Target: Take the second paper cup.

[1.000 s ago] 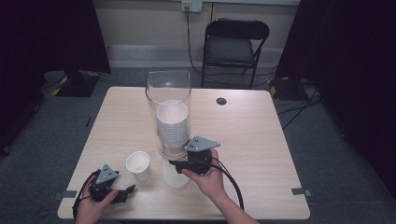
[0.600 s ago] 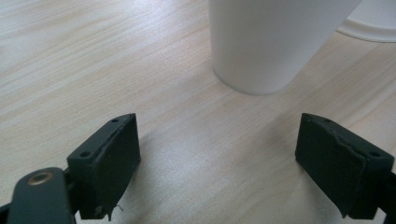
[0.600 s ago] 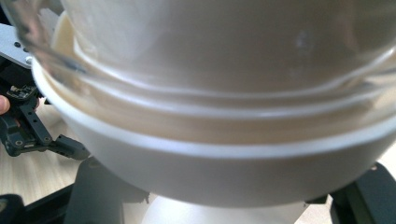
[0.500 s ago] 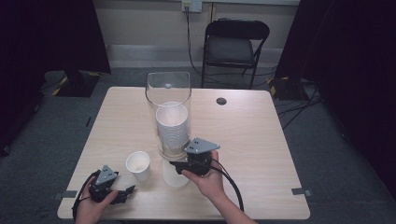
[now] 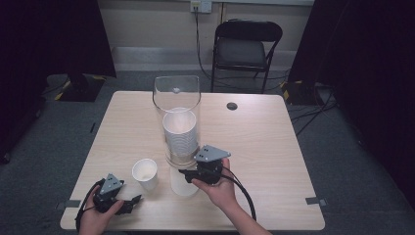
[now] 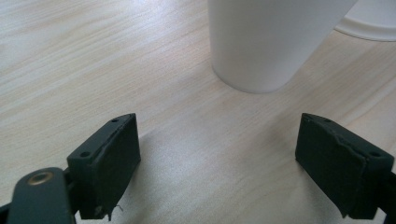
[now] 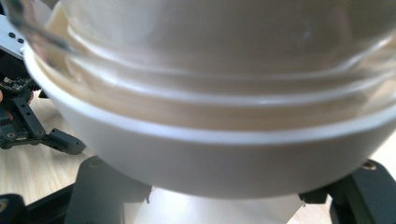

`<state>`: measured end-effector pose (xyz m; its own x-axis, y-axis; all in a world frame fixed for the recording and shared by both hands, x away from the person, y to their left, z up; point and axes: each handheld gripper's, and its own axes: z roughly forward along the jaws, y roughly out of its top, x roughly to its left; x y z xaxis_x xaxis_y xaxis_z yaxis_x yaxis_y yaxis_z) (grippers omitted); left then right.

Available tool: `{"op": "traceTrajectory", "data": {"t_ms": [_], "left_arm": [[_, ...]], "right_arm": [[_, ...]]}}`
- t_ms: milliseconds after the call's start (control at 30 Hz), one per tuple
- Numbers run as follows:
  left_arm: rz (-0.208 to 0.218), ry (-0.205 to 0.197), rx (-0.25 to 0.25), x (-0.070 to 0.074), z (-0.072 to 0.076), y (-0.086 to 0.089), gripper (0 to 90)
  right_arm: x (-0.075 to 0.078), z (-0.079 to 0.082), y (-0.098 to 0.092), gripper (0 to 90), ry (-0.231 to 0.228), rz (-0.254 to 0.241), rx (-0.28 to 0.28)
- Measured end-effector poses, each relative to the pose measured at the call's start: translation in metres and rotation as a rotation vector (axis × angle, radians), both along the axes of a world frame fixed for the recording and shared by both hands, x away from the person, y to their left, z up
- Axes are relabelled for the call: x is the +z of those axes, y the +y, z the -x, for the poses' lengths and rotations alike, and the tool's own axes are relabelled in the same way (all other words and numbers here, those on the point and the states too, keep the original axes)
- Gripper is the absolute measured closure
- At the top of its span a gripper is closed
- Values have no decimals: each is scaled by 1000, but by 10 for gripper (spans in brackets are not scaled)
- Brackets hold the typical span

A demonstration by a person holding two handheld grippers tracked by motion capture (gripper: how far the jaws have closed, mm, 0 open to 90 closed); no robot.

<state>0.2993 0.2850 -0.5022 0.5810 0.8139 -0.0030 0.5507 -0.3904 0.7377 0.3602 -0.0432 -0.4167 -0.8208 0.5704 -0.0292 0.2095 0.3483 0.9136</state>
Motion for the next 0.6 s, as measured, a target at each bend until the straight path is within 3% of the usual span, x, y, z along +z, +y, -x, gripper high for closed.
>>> {"op": "traceTrajectory", "data": {"t_ms": [233, 400, 600], "left_arm": [[2, 3, 1, 0, 0, 0, 134], [6, 6, 2, 0, 0, 0, 134], [5, 5, 2, 0, 0, 0, 133]], "right_arm": [[0, 0, 1, 353, 9, -17, -12], [3, -1, 0, 343, 17, 6, -5], [5, -2, -1, 272, 43, -31, -13]]}}
